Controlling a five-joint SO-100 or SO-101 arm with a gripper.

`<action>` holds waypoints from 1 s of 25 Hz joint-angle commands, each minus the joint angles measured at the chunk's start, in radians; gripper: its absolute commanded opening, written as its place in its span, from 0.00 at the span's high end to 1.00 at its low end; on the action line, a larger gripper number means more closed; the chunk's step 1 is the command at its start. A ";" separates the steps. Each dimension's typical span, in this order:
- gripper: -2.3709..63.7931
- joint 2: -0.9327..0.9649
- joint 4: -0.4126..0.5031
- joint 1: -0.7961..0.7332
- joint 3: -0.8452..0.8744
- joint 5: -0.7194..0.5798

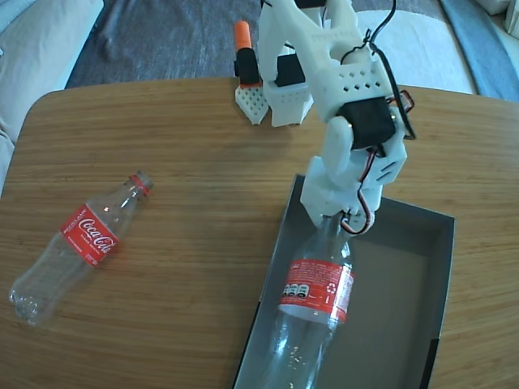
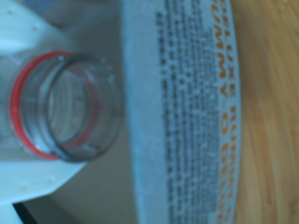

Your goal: Grasp the bottles and put them in the box.

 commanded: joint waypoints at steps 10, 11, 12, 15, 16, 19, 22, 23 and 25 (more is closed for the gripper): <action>0.97 0.015 -0.008 -0.003 0.015 0.005; 0.97 0.015 -0.008 -0.003 0.015 0.005; 0.97 0.015 -0.008 -0.003 0.014 0.005; 0.97 0.015 -0.008 -0.003 0.006 0.006; 0.97 0.015 -0.008 -0.003 0.006 0.006; 0.91 0.015 -0.008 -0.003 0.006 0.006; 0.79 0.015 -0.008 0.002 0.005 0.006; 0.75 0.017 -0.008 0.002 0.003 0.006; 0.69 0.020 -0.008 0.003 0.002 0.006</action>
